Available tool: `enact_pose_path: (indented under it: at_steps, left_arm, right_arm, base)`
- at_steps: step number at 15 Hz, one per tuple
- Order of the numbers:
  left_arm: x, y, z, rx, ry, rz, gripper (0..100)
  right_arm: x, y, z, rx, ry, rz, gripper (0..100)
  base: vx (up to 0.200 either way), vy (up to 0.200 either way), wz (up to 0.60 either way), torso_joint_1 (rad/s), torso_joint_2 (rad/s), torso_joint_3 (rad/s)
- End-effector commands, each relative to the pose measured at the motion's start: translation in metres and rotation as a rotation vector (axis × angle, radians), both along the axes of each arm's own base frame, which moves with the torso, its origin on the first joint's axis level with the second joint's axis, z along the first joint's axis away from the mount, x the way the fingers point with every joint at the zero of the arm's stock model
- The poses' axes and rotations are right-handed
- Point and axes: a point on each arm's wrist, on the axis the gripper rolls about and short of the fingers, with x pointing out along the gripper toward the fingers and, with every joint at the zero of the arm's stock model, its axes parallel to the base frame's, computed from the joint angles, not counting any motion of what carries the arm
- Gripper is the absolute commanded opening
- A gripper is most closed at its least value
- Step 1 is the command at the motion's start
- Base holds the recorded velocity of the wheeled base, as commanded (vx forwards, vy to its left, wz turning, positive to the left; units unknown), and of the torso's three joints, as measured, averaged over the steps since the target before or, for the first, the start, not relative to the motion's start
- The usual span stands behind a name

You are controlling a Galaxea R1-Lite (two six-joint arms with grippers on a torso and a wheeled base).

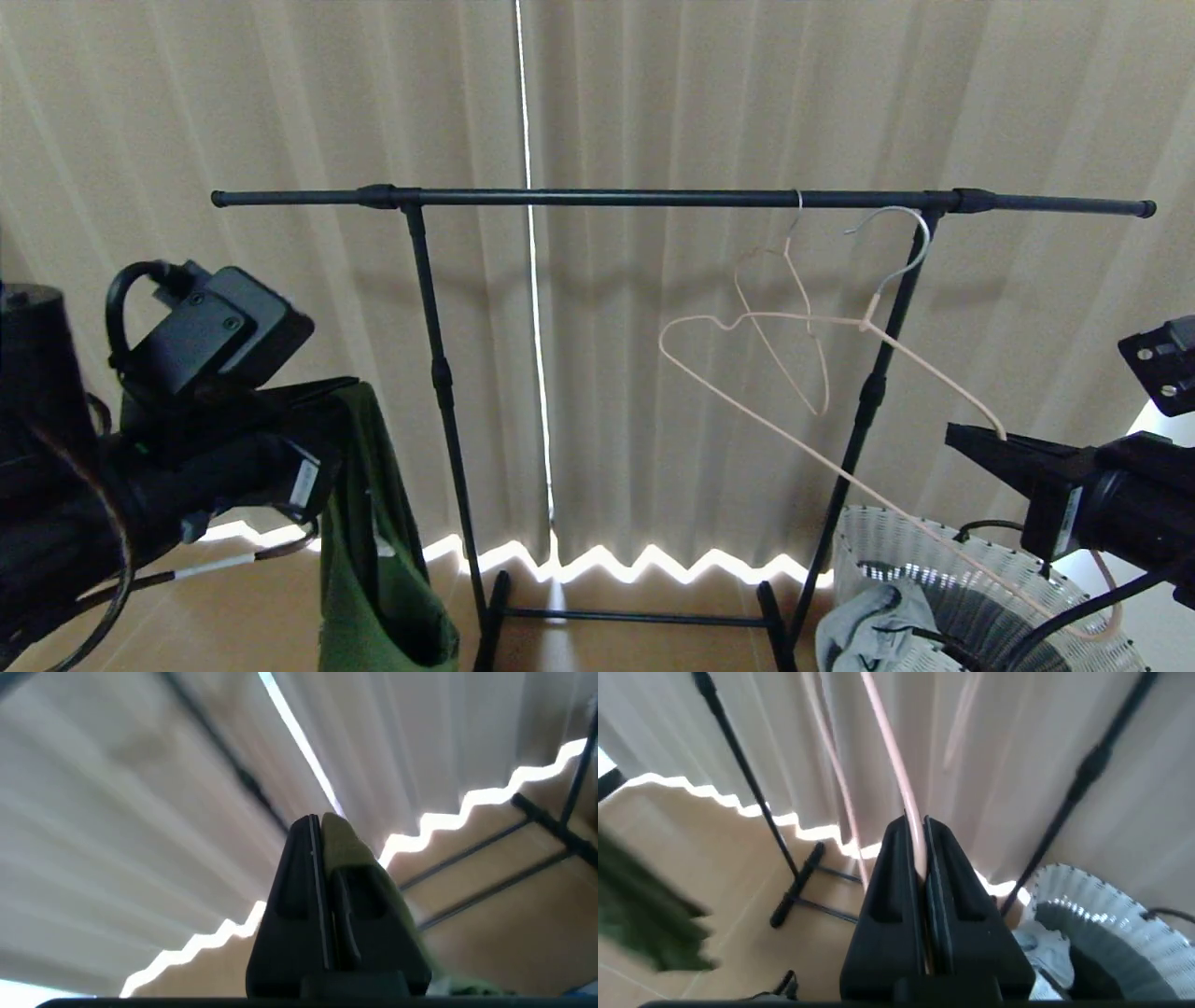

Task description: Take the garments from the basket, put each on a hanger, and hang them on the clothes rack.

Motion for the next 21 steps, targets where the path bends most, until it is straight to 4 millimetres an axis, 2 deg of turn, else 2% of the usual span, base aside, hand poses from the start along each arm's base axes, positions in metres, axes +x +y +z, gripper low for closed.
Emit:
enact_pose_path:
  at_steps: [1, 2, 3, 5, 7, 11, 13, 17, 21]
  left_arm:
    - [0.038, -0.036, 0.003, 0.046, 0.066, 0.02, 0]
    - [0.046, -0.047, 0.0, 0.053, 0.087, 0.043, 0]
    - [0.061, -0.069, -0.002, 0.056, 0.086, 0.114, 0]
    - [0.08, -0.083, 0.0, 0.071, 0.05, 0.225, 0]
    - [0.105, -0.098, 0.013, 0.044, -0.008, 0.284, 0]
    - [0.122, -0.107, 0.021, 0.022, -0.045, 0.316, 0]
    - [0.133, -0.104, 0.025, 0.029, -0.067, 0.384, 0]
    - [0.132, -0.1, 0.027, 0.019, -0.068, 0.393, 0]
    - [0.115, -0.104, 0.038, 0.0, -0.085, 0.36, 0]
  right_arm:
    - [0.004, 0.021, -0.002, -0.007, 0.019, 0.098, 0]
    - [0.004, 0.024, -0.003, -0.006, 0.022, 0.116, 0]
    - [0.001, 0.031, -0.003, -0.003, 0.026, 0.159, 0]
    - [-0.005, 0.039, -0.003, 0.0, 0.027, 0.213, 0]
    - [-0.011, 0.048, -0.003, 0.03, -0.005, 0.272, 0]
    - [-0.016, 0.052, 0.001, 0.072, -0.038, 0.301, 0]
    - [-0.019, 0.05, 0.003, 0.081, -0.05, 0.302, 0]
    - [-0.02, 0.052, 0.007, 0.092, -0.062, 0.322, 0]
    - [-0.014, 0.057, 0.009, 0.094, -0.065, 0.322, 0]
  base:
    - [0.0, 0.0, 0.0, 0.0, 0.0, 0.0]
    - [0.0, 0.0, 0.0, 0.0, 0.0, 0.0]
    - [0.0, 0.0, 0.0, 0.0, 0.0, 0.0]
    - [0.0, 0.0, 0.0, 0.0, 0.0, 0.0]
    - [0.0, 0.0, 0.0, 0.0, 0.0, 0.0]
    - [0.0, 0.0, 0.0, 0.0, 0.0, 0.0]
    - [0.0, 0.0, 0.0, 0.0, 0.0, 0.0]
    - [0.0, 0.0, 0.0, 0.0, 0.0, 0.0]
    - [0.0, 0.0, 0.0, 0.0, 0.0, 0.0]
